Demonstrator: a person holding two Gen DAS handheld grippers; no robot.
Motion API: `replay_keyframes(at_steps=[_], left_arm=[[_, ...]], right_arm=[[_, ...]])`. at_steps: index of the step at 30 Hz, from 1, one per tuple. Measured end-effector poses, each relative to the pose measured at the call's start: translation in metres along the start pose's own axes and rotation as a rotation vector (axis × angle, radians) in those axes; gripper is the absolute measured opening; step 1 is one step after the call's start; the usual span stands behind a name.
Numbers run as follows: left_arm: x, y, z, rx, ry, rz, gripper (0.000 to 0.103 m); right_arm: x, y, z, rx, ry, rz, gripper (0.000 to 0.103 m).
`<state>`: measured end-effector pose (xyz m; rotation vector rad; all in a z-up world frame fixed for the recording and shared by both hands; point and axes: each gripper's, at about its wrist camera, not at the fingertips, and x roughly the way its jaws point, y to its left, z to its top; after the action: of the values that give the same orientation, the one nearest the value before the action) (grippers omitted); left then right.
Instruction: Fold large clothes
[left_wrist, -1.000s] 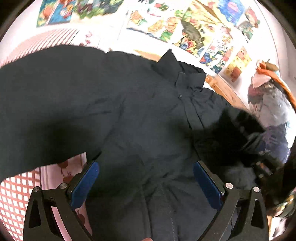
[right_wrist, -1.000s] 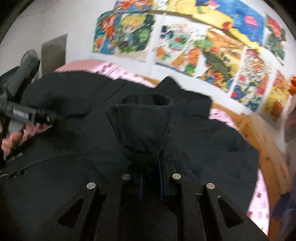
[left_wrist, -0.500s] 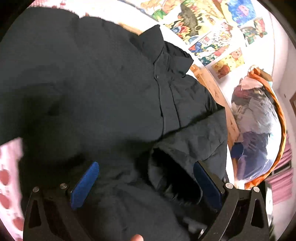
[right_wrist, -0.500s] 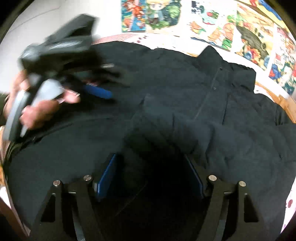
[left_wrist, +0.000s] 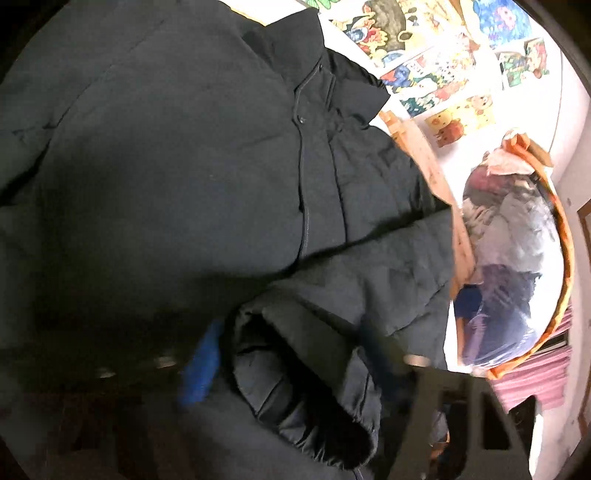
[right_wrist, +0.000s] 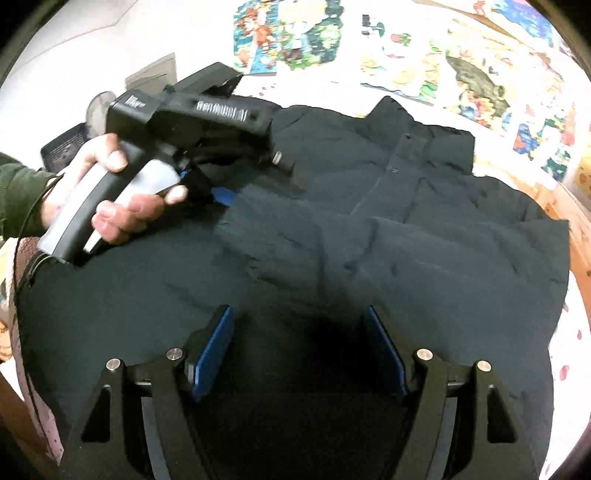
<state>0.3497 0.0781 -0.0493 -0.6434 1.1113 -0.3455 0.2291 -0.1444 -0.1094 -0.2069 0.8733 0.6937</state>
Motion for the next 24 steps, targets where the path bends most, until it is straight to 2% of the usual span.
replay_keyframes(at_steps=[1, 3, 5, 7, 11, 15, 18, 20, 24], left_arm=[[0.000, 0.000, 0.001, 0.004, -0.001, 0.010, 0.040], [-0.002, -0.004, 0.002, 0.024, -0.021, 0.031, 0.016], [-0.011, -0.011, 0.003, 0.064, -0.059, 0.060, 0.007], [-0.027, -0.021, 0.005, 0.107, -0.134, 0.108, 0.006], [-0.071, -0.037, 0.009, 0.161, -0.297, 0.157, 0.006], [-0.116, -0.047, 0.013, 0.237, -0.473, 0.271, 0.005], [-0.136, -0.040, 0.020, 0.241, -0.543, 0.355, 0.005], [-0.142, -0.029, 0.026, 0.229, -0.563, 0.399, 0.005], [-0.136, -0.008, 0.035, 0.209, -0.545, 0.482, 0.006]], right_arm=[[-0.001, -0.006, 0.000, 0.018, -0.003, -0.013, 0.068], [-0.006, -0.021, 0.000, 0.065, -0.020, -0.052, 0.068], [-0.011, -0.035, 0.001, 0.111, -0.035, -0.091, 0.069], [-0.014, -0.055, 0.005, 0.161, -0.054, -0.127, 0.075], [-0.019, -0.093, 0.015, 0.279, -0.097, -0.201, 0.076], [-0.009, -0.112, 0.033, 0.299, -0.141, -0.263, 0.077], [0.004, -0.116, 0.049, 0.265, -0.163, -0.309, 0.077], [0.019, -0.116, 0.061, 0.240, -0.164, -0.323, 0.077], [0.043, -0.105, 0.075, 0.198, -0.128, -0.326, 0.077]])
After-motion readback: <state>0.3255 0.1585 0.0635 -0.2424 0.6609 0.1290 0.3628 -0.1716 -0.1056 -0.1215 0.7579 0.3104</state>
